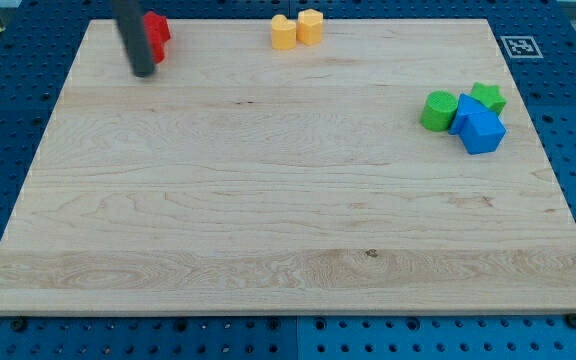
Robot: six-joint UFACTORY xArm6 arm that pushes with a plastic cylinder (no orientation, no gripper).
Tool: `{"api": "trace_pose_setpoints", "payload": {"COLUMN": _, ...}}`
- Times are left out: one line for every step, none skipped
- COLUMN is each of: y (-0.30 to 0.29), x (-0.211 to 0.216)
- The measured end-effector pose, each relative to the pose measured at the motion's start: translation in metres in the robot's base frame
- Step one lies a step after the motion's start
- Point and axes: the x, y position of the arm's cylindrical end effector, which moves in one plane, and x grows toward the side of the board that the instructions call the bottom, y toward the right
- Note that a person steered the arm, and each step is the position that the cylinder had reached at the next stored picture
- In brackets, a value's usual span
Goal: Place the red star left to the yellow heart
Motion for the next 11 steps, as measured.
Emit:
{"api": "trace_pose_setpoints", "payload": {"y": -0.044, "x": -0.05}}
{"api": "trace_pose_setpoints", "payload": {"y": -0.04, "x": -0.078}}
{"api": "trace_pose_setpoints", "payload": {"y": -0.023, "x": -0.085}}
{"api": "trace_pose_setpoints", "payload": {"y": -0.015, "x": -0.068}}
{"api": "trace_pose_setpoints", "payload": {"y": -0.004, "x": -0.052}}
{"api": "trace_pose_setpoints", "payload": {"y": 0.016, "x": -0.075}}
{"api": "trace_pose_setpoints", "payload": {"y": 0.03, "x": -0.084}}
{"api": "trace_pose_setpoints", "payload": {"y": 0.049, "x": -0.083}}
{"api": "trace_pose_setpoints", "payload": {"y": 0.061, "x": -0.067}}
{"api": "trace_pose_setpoints", "payload": {"y": 0.065, "x": -0.042}}
{"api": "trace_pose_setpoints", "payload": {"y": 0.084, "x": -0.036}}
